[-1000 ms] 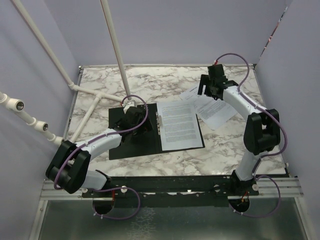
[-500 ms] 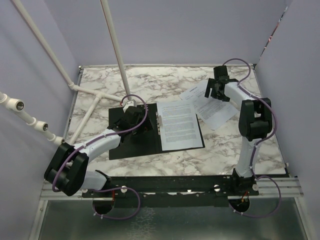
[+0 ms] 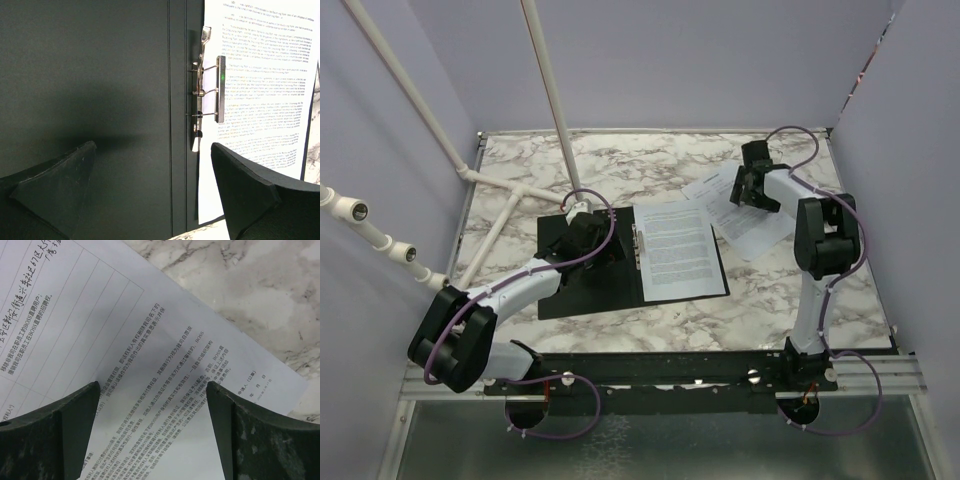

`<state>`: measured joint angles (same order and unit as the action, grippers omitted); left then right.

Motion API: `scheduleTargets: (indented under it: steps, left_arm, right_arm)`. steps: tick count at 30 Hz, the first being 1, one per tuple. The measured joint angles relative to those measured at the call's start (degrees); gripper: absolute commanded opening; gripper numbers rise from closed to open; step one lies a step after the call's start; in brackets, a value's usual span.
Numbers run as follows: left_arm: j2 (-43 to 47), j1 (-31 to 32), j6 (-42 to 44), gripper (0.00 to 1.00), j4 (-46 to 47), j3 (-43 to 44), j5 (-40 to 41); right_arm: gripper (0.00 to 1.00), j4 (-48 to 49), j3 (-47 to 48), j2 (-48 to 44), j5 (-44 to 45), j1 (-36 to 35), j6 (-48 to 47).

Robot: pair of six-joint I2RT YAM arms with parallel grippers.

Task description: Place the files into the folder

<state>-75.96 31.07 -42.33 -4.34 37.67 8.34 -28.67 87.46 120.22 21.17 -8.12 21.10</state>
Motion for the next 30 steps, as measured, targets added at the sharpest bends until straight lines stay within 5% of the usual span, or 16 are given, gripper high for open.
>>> scheduleTargets:
  steps: [20, 30]
  left_arm:
    - [-1.57, 0.70, -0.09, 0.99, 0.33, 0.92, -1.92]
    - [-9.94, 9.84, -0.04, 0.99, -0.04, 12.79, -3.02]
  right_arm:
    - [0.83, -1.14, -26.05, -19.52, 2.84, 2.12, 17.90]
    - [0.84, -3.69, -30.40, -32.48, 3.34, 2.14, 22.64]
